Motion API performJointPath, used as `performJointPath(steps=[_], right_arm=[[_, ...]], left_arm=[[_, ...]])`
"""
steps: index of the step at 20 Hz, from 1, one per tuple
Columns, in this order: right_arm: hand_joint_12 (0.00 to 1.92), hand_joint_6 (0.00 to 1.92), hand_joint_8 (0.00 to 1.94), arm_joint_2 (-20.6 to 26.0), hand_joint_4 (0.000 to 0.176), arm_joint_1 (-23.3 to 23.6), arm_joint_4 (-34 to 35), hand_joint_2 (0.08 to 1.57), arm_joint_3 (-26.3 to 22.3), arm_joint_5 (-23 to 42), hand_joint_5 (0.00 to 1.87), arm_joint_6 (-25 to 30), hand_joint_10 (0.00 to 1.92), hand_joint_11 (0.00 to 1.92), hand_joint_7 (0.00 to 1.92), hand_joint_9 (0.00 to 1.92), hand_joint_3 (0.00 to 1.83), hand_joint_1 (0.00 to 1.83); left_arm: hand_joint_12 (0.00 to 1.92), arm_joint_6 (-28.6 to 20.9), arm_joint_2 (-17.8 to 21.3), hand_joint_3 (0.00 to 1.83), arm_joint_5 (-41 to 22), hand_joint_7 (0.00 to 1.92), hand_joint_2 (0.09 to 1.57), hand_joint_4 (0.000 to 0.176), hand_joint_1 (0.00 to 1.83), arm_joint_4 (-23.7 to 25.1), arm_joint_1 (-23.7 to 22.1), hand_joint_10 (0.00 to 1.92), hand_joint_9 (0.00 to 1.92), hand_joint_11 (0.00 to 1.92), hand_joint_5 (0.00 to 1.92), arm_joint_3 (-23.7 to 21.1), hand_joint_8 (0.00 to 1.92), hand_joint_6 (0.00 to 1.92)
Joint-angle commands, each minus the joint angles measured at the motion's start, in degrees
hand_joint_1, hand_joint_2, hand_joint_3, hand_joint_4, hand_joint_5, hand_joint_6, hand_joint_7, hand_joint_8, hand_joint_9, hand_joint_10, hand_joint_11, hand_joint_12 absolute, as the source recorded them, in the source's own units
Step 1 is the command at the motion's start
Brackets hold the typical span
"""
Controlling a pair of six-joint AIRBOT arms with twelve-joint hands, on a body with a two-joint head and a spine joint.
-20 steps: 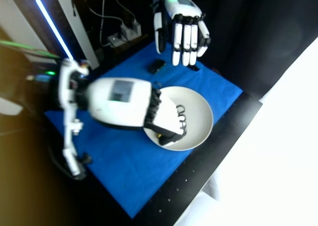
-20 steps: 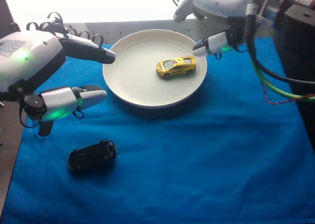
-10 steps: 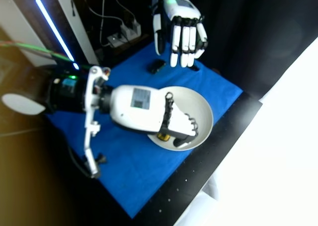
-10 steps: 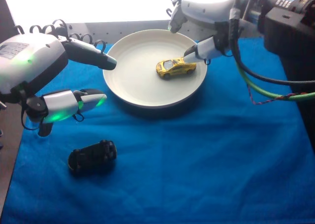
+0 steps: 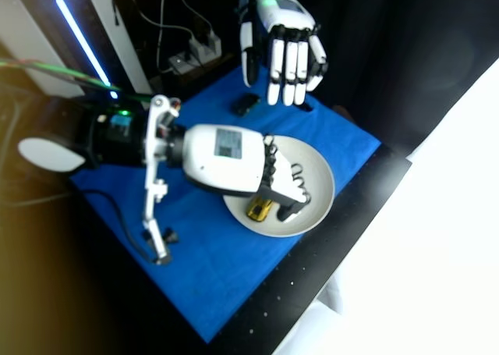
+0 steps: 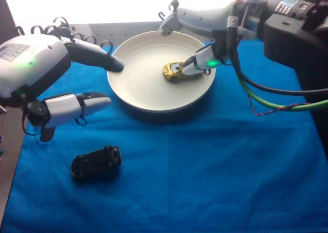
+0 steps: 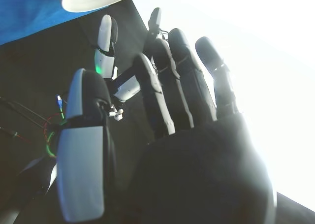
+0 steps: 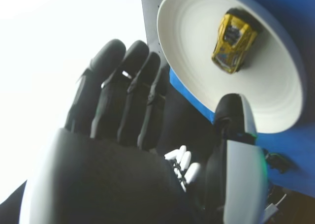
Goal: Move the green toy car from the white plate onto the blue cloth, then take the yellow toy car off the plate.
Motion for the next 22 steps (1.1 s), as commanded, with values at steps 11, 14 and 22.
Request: performJointPath(steps=[11,14,22], right_arm=[[1.80,0.00,0.07,-1.41,0.000,-0.60,-0.27,0.96,2.12,3.71,0.71,-0.29,1.07,0.18,0.74,0.35,0.00,0.86],[1.91,0.00,1.16,-1.85,0.000,-0.70,-0.26,0.95,2.52,3.30,0.77,-0.29,1.61,0.39,0.45,0.36,0.00,0.87],[1.56,0.00,0.08,-3.13,0.000,-0.95,-0.25,0.96,4.08,2.32,0.66,-0.29,0.58,0.16,0.67,0.47,0.00,0.84]], left_arm=[[1.34,-0.13,-0.20,0.00,-8.22,0.74,1.15,0.102,0.76,0.90,-0.37,0.09,0.66,0.13,0.72,-0.36,0.00,0.25],[1.38,-0.21,-0.20,0.00,-8.38,0.73,1.15,0.103,0.77,0.94,-0.37,0.08,0.67,0.12,0.78,-0.40,0.00,0.10],[1.37,-0.63,-0.21,0.00,-8.67,0.76,1.15,0.077,0.77,1.21,-0.37,0.09,0.69,0.13,0.80,-0.45,0.01,0.05]])
